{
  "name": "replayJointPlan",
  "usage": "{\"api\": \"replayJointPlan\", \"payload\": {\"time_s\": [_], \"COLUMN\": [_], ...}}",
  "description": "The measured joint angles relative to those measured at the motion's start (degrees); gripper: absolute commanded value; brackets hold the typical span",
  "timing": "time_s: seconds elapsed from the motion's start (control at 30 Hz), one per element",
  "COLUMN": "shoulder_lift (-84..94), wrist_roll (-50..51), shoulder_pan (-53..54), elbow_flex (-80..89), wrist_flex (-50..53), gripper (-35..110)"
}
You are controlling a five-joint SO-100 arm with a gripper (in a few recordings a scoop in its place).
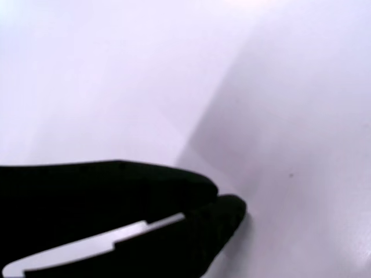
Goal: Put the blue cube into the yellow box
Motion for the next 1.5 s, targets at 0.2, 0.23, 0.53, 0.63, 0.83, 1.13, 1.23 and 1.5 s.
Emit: {"api": "replayJointPlan", "payload": {"time_s": [0.2,0.23,0.53,0.63,0.83,1.13,1.23,1.5], "shoulder_lift": [0.0,0.0,-0.1,-4.7,-19.8,-43.0,-50.2,-68.4], "wrist_roll": [1.9,1.9,-2.9,-2.6,-3.8,-0.4,0.7,4.8], "shoulder_pan": [0.0,0.0,0.2,2.3,8.9,16.3,18.1,20.6], "elbow_flex": [0.0,0.0,0.0,-0.1,-0.5,-5.6,-7.6,-18.4], "wrist_flex": [0.0,0.0,-0.9,-8.0,-31.3,-65.2,-73.8,-82.2], "gripper": [3,4,23,31,40,41,44,46]}}
